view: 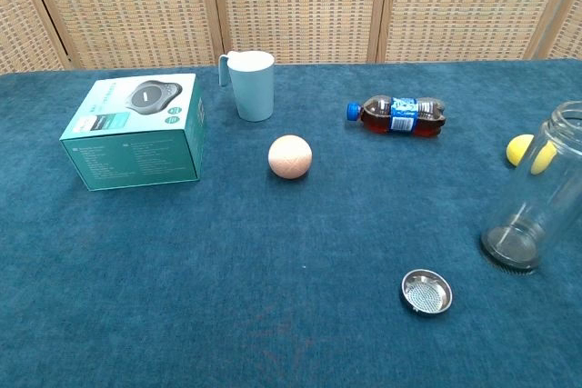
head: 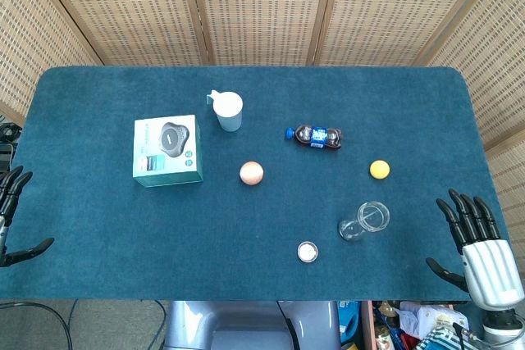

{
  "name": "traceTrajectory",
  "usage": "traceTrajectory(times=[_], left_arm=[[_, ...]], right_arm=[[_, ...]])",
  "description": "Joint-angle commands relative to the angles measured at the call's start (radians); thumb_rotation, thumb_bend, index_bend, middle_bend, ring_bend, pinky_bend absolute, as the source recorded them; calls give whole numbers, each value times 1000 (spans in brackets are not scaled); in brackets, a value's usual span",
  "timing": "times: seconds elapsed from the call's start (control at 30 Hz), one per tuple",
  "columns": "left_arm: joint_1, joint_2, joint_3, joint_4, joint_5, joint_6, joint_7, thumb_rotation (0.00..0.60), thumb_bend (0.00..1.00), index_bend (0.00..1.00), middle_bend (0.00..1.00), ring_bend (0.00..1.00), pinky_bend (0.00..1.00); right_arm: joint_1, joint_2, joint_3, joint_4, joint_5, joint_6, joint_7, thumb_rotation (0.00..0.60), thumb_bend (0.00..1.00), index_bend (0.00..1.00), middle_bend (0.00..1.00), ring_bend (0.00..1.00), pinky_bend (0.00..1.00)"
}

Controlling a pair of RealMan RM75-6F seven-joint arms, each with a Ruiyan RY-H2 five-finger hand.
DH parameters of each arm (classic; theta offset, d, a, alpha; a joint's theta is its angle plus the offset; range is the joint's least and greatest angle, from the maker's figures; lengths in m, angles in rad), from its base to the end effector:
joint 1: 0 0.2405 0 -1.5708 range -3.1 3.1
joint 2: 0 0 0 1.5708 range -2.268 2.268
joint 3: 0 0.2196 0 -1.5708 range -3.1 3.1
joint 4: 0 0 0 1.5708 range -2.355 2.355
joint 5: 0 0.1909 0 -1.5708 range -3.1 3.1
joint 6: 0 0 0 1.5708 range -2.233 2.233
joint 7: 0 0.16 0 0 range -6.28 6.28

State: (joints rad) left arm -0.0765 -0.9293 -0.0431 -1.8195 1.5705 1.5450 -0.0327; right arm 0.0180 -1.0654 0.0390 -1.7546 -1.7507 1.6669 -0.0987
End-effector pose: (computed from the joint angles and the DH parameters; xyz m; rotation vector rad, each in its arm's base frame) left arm -0.2329 0.1863 0.1974 -1.4020 -0.8774 -1.0136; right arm -0.2146 -0.1670 0.1767 1.4438 -0.7068 1.0998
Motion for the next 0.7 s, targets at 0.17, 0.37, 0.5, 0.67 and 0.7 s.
traceTrajectory(times=[0.17,0.37,0.5,0.67,0.7], left_arm=[[0,0,0,-1,-2,-2,0,600,107,0,0,0,0],[-3,-3,-3,0,-10,-7,8,600,108,0,0,0,0],[-14,-8,-8,-3,-29,-29,23,600,107,0,0,0,0],[-21,-11,-16,-7,-52,-43,34,600,107,0,0,0,0],[-21,-11,-17,-8,-55,-43,35,600,107,0,0,0,0]], right_arm=[[5,-3,-4,2,-1,-13,-7,600,0,25,0,0,0],[38,-3,-13,-4,-80,-32,2,600,0,70,0,0,0],[95,16,-4,-54,-127,-121,-98,600,0,121,0,0,0],[190,45,12,-174,-144,-302,-233,600,0,210,0,0,0],[215,43,20,-196,-138,-349,-264,600,0,235,0,0,0]])
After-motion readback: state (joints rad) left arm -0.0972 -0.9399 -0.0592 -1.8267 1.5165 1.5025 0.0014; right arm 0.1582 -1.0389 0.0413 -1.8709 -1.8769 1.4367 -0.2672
